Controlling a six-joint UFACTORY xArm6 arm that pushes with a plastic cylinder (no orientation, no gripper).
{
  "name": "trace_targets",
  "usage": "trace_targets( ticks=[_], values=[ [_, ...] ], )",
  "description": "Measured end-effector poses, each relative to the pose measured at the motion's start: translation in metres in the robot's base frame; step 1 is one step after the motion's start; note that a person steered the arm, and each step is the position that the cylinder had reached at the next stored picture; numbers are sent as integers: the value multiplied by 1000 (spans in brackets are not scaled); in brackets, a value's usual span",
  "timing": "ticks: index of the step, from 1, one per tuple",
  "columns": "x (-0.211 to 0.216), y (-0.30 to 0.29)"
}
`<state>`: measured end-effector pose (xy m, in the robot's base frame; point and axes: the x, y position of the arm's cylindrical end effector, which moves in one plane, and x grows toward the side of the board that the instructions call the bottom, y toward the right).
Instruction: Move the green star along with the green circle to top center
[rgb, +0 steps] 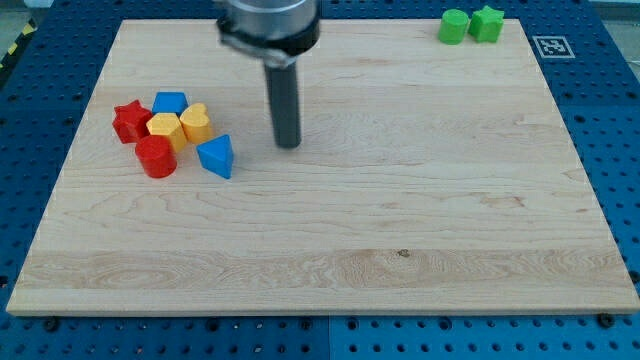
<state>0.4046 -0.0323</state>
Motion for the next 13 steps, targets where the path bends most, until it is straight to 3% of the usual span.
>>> trace_targets(
  ticks=[2,3,4,6,7,9,10,12,13],
  values=[
    [-161,17],
    [-204,56],
    [-207,117],
    [-204,126],
    [-205,170],
    [-146,174],
    [-104,233],
    [-123,337],
    [-143,342]
  ],
)
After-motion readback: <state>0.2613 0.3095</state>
